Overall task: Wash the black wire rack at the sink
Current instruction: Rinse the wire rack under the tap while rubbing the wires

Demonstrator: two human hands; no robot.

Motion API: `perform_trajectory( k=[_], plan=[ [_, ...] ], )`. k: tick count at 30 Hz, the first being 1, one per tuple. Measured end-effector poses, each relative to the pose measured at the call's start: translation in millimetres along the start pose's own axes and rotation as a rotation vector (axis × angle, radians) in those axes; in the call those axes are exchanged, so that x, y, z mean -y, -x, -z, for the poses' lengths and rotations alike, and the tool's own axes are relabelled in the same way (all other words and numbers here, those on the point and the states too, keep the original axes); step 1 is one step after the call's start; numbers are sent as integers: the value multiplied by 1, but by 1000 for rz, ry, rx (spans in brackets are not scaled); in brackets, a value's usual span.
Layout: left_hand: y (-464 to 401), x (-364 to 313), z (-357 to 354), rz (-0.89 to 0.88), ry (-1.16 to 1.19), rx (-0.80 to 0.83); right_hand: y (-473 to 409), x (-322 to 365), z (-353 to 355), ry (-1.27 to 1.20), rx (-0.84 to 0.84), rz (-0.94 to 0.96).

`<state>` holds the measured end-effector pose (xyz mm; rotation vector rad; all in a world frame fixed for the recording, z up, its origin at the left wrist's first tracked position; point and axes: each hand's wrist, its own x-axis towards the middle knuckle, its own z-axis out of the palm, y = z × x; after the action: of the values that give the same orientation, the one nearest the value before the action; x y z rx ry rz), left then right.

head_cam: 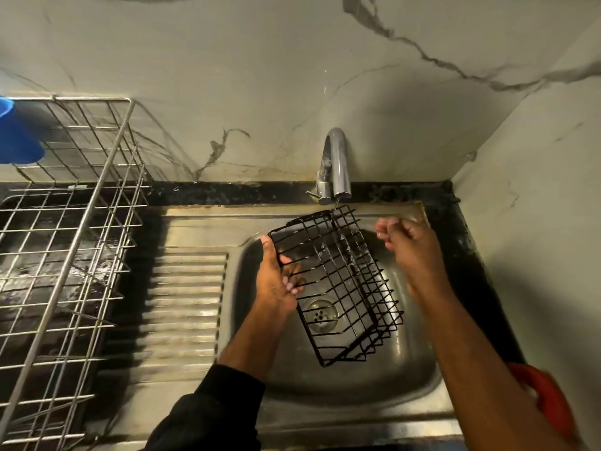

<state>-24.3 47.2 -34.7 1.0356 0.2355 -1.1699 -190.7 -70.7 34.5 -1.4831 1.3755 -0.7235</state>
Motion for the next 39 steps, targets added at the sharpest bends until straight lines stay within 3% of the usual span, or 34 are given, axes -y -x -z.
perform_trajectory(
  k=[4, 7, 9, 12, 14, 18, 23, 33, 36, 39],
  plan=[
    [-1, -1, 2, -18, 62, 12, 12, -9, -12, 300, 105, 159],
    [-1, 1, 0, -24, 45, -17, 32, -10, -39, 453, 361, 344],
    [2, 1, -4, -35, 45, -55, 47, -7, -57, 626, 469, 563],
    [5, -4, -2, -63, 65, -98, 50, -2, -67, 704, 479, 717],
    [8, -10, 4, -109, 87, -90, 39, -5, -64, 583, 404, 613],
    [9, -23, 15, -176, 79, -73, 9, -20, -48, 387, 227, 207],
    [13, -31, 16, -210, -113, -9, 0, -16, -46, 46, 311, -169],
    [16, -38, 16, -582, -608, 109, -1, -9, -66, -100, 348, -115],
    [16, -42, 19, -605, -628, 135, -5, -15, -73, -118, 325, -74],
    [20, -46, 16, -495, -613, 147, -7, -20, -78, -109, 341, -40]
  ],
)
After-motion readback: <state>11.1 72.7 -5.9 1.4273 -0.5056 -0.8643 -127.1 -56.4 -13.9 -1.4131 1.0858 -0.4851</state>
